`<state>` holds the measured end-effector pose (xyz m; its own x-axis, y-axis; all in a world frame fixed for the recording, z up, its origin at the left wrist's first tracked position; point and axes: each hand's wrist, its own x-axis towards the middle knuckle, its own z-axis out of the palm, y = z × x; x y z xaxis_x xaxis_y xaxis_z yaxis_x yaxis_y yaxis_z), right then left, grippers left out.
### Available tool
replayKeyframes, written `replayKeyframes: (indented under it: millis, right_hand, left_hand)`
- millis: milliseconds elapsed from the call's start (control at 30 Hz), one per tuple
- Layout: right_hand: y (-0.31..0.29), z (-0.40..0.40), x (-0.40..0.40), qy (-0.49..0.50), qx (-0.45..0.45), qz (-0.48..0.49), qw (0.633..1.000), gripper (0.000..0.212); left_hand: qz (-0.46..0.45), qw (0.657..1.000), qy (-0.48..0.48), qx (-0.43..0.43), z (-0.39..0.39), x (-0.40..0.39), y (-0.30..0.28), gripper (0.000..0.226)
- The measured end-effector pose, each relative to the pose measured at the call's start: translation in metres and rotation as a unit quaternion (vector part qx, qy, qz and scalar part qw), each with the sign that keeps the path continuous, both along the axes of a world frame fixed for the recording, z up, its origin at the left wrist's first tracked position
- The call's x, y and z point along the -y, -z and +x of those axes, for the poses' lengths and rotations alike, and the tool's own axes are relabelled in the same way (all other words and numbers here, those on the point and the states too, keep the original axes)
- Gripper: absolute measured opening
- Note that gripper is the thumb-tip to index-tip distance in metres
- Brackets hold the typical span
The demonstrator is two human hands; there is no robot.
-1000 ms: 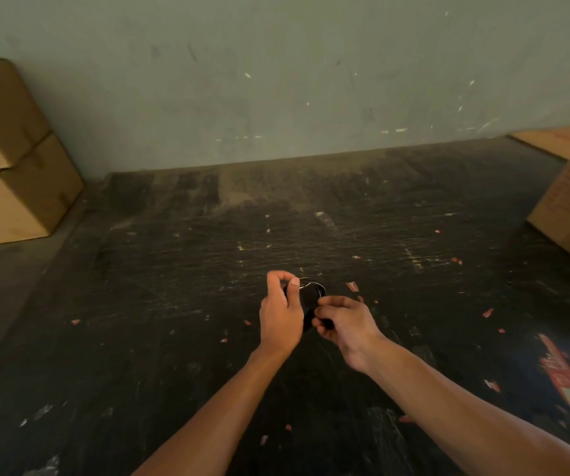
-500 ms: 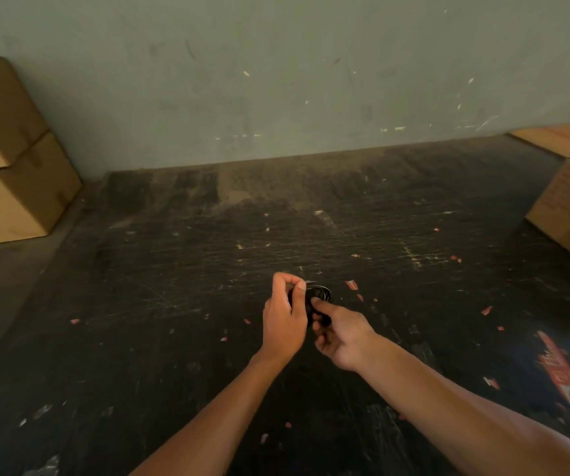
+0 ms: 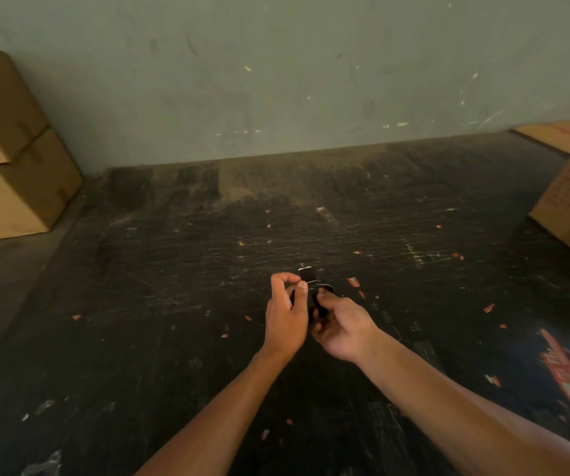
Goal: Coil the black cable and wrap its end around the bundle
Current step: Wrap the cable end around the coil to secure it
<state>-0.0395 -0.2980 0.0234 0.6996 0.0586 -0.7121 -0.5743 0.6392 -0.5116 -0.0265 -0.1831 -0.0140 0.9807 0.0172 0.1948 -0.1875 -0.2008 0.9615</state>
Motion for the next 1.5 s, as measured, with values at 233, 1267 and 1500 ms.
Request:
replayKeyframes:
  millis: [233,1267,1500]
  right_hand:
    - [-0.002,-0.001,0.004,-0.013,0.017,-0.026,0.999,0.023]
    - [0.002,0.006,0.035,-0.185,0.452,-0.706,0.513,0.02]
    - [0.002,0.006,0.038,-0.209,0.445,-0.659,0.569,0.031]
  left_hand:
    - [-0.005,0.994,0.013,-0.112,0.003,0.003,-0.006,0.019]
    - [0.021,0.993,0.068,-0.092,0.002,0.001,-0.01,0.014]
    - [0.057,0.986,0.116,-0.104,0.003,-0.008,-0.01,0.015]
